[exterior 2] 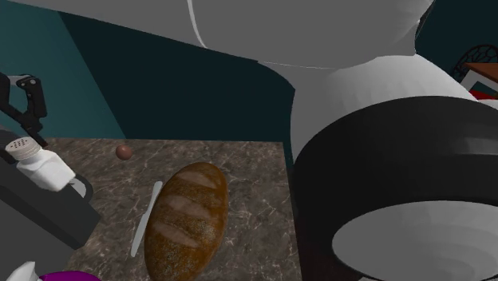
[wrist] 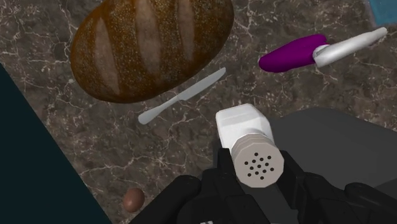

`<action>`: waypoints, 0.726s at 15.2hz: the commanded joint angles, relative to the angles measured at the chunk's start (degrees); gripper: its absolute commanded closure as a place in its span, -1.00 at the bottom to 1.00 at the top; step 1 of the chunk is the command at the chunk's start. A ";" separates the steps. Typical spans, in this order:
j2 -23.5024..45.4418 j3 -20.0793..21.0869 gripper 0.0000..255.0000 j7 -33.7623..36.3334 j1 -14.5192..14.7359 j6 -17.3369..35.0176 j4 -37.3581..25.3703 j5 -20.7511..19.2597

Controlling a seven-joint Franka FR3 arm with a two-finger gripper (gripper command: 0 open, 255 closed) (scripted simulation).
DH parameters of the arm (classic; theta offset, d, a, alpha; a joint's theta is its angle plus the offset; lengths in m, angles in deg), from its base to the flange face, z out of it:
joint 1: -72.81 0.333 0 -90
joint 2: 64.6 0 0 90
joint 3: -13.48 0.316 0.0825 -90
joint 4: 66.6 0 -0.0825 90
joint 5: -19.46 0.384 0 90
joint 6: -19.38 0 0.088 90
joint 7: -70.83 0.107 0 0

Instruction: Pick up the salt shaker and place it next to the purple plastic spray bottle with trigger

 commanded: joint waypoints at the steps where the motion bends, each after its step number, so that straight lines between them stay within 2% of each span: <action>1: -1.66 0.00 1.00 -0.06 -0.37 2.76 4.37 0.28; 11: -5.46 -0.07 1.00 -0.14 -1.13 12.54 17.93 0.89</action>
